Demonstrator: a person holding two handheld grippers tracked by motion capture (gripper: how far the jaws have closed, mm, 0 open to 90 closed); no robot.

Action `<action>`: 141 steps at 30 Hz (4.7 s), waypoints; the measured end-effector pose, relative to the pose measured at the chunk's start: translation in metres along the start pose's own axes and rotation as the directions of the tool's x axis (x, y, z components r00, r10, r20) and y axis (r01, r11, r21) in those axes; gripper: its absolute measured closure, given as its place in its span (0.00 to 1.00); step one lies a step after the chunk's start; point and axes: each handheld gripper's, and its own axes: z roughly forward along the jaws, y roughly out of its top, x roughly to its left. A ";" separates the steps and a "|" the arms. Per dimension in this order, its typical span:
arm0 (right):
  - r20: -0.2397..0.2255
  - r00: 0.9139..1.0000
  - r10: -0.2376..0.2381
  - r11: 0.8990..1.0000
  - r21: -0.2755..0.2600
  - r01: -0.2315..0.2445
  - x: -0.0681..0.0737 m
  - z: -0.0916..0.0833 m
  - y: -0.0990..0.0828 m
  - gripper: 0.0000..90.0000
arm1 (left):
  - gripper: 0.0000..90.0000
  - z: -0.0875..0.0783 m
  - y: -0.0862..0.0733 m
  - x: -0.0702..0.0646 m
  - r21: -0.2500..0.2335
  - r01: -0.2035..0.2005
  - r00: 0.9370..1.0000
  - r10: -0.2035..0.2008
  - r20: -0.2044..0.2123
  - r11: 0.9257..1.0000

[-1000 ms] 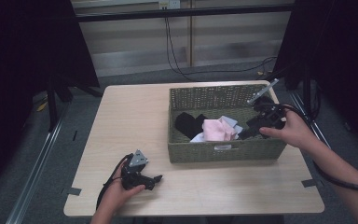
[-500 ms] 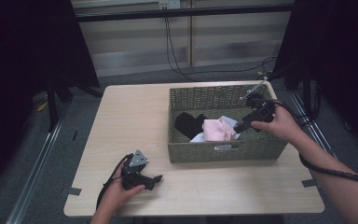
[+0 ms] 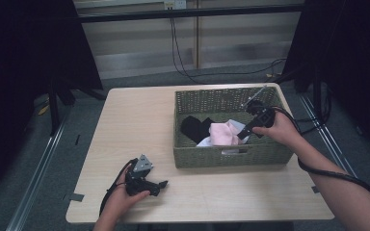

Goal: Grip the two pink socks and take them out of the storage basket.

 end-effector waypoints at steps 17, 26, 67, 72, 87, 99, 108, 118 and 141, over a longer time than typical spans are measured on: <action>-0.038 0.998 -0.049 0.997 0.057 0.051 0.003 0.027 0.014 0.60 | 0.09 0.000 0.000 0.000 0.000 0.000 1.000 0.000 0.001 1.000; -0.062 0.997 -0.047 0.996 0.071 0.051 0.002 0.020 0.018 0.92 | 0.09 0.000 0.000 0.000 0.003 -0.004 1.000 0.004 0.001 1.000; -0.027 1.000 -0.007 0.998 0.057 0.009 -0.008 -0.057 0.010 0.92 | 0.09 -0.001 0.000 0.001 0.007 -0.009 1.000 0.009 -0.001 1.000; -0.035 0.999 -0.013 0.998 0.062 0.015 -0.006 -0.064 0.008 0.92 | 0.09 -0.001 0.000 0.001 0.007 -0.010 1.000 0.010 -0.002 1.000; -0.034 0.999 -0.035 0.996 0.076 0.037 0.003 -0.086 0.009 0.92 | 0.09 -0.001 0.000 0.001 0.007 -0.010 1.000 0.010 -0.001 1.000; -0.046 0.997 -0.056 0.994 0.087 0.060 0.012 -0.097 0.012 0.92 | 0.09 0.000 0.000 0.000 0.005 -0.006 1.000 0.006 -0.002 1.000; -0.056 0.995 -0.081 0.995 0.059 0.084 0.028 -0.121 0.015 0.92 | 0.09 0.000 0.000 0.000 0.005 -0.006 1.000 0.006 -0.001 1.000; -0.065 0.992 -0.105 0.992 0.063 0.109 0.039 -0.130 0.012 0.92 | 0.09 -0.001 0.000 0.000 0.007 -0.009 1.000 0.009 -0.001 1.000; -0.107 0.974 -0.198 0.977 0.055 0.204 0.076 -0.136 -0.004 0.92 | 0.09 -0.001 0.000 0.001 0.007 -0.010 1.000 0.010 -0.002 1.000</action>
